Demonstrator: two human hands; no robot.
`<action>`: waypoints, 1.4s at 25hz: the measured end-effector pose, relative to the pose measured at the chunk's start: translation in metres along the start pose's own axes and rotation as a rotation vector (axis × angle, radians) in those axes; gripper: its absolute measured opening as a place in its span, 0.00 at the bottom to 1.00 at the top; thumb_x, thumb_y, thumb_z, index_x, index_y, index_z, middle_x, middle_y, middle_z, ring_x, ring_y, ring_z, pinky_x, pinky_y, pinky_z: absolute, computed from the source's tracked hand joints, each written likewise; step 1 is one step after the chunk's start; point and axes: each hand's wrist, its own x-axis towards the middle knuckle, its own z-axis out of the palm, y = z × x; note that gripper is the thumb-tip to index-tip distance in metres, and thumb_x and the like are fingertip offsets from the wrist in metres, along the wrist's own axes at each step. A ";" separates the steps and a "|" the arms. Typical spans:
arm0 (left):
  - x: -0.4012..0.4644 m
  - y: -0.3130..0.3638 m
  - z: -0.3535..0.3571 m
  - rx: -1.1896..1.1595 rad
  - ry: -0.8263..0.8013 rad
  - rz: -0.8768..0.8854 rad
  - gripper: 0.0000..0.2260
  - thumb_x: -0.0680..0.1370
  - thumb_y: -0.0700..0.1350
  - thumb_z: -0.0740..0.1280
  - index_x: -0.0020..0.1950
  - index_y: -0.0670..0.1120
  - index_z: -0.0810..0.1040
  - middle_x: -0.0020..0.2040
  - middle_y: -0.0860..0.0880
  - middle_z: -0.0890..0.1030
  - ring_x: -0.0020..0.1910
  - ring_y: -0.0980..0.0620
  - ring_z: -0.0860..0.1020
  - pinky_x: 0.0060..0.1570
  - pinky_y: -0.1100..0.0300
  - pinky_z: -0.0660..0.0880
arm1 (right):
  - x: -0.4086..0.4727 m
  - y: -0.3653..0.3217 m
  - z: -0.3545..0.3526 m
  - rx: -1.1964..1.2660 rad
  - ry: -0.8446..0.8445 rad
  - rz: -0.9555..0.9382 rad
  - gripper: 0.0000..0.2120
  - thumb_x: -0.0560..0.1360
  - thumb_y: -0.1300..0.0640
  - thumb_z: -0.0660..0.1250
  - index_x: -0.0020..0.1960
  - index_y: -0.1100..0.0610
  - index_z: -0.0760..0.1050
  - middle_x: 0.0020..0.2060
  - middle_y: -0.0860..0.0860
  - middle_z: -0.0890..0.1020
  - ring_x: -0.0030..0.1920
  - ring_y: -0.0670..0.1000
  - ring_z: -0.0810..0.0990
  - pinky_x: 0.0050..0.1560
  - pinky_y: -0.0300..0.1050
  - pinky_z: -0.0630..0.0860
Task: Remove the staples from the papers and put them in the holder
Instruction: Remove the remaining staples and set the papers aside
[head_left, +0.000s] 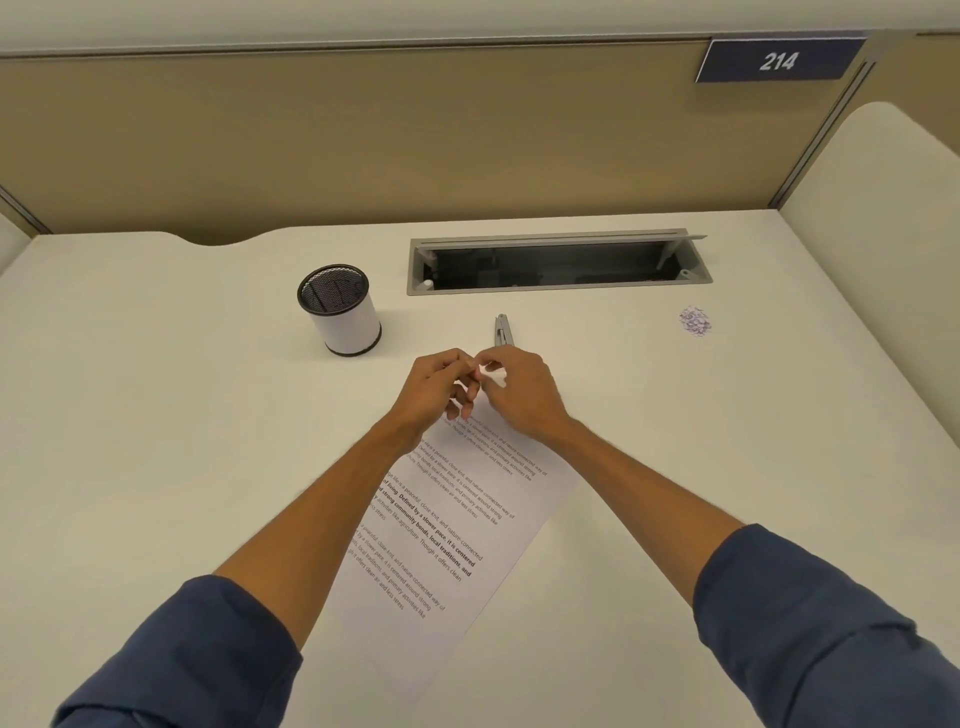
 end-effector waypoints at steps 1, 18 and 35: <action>0.000 0.001 0.001 0.015 -0.004 0.004 0.10 0.81 0.41 0.59 0.42 0.42 0.76 0.32 0.45 0.75 0.27 0.49 0.72 0.28 0.60 0.64 | -0.002 -0.003 -0.003 0.071 0.064 0.017 0.10 0.76 0.58 0.65 0.56 0.54 0.79 0.50 0.46 0.83 0.49 0.45 0.80 0.52 0.41 0.77; -0.004 0.019 0.001 -0.107 -0.221 -0.126 0.13 0.82 0.38 0.57 0.41 0.42 0.77 0.34 0.47 0.75 0.32 0.50 0.73 0.28 0.63 0.69 | -0.008 -0.009 -0.055 0.475 -0.141 0.044 0.08 0.76 0.57 0.69 0.51 0.59 0.83 0.40 0.49 0.84 0.39 0.43 0.82 0.39 0.34 0.79; -0.005 0.023 -0.002 -0.138 -0.226 -0.134 0.12 0.82 0.40 0.58 0.42 0.42 0.76 0.32 0.48 0.73 0.30 0.51 0.73 0.27 0.64 0.69 | -0.006 -0.017 -0.061 0.494 -0.183 0.020 0.08 0.74 0.55 0.71 0.52 0.56 0.83 0.43 0.53 0.85 0.39 0.43 0.82 0.39 0.35 0.78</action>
